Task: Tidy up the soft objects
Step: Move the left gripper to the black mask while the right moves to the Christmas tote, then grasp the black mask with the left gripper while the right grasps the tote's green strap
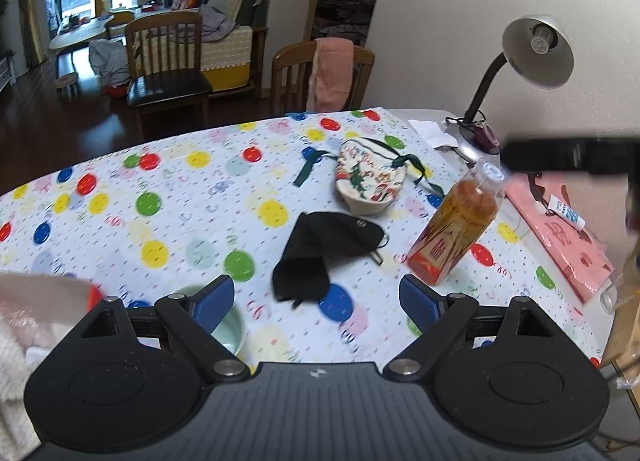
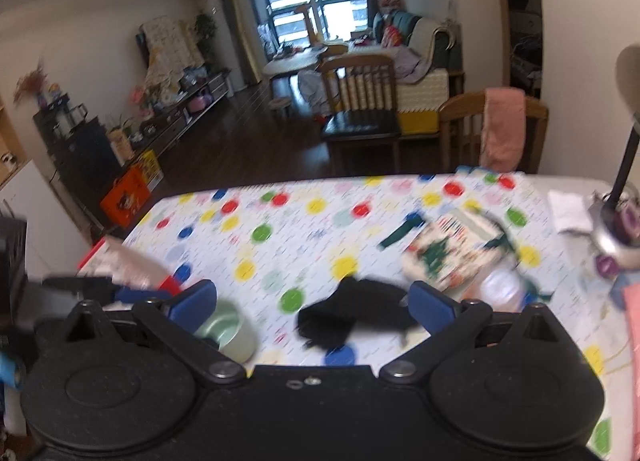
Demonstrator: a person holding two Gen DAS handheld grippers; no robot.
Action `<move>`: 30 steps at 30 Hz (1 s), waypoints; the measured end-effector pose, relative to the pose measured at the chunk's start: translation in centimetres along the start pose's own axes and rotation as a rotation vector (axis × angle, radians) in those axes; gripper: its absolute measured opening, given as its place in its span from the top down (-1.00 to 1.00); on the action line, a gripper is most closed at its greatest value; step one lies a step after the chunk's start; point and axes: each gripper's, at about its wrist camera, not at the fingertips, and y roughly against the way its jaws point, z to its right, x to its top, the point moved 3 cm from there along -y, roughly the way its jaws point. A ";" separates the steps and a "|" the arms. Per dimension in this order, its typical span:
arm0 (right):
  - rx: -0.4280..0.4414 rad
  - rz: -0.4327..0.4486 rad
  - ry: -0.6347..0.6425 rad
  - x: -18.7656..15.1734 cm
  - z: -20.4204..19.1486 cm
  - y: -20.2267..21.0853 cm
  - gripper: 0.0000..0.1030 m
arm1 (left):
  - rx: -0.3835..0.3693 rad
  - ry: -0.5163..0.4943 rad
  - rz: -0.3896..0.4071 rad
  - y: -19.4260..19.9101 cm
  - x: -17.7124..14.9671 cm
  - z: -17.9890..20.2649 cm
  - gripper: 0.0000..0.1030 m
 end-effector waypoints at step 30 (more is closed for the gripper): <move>-0.113 -0.273 -0.248 3.9 20.6 -17.2 -0.92 | 0.062 0.077 -0.152 -17.3 5.2 2.9 -0.75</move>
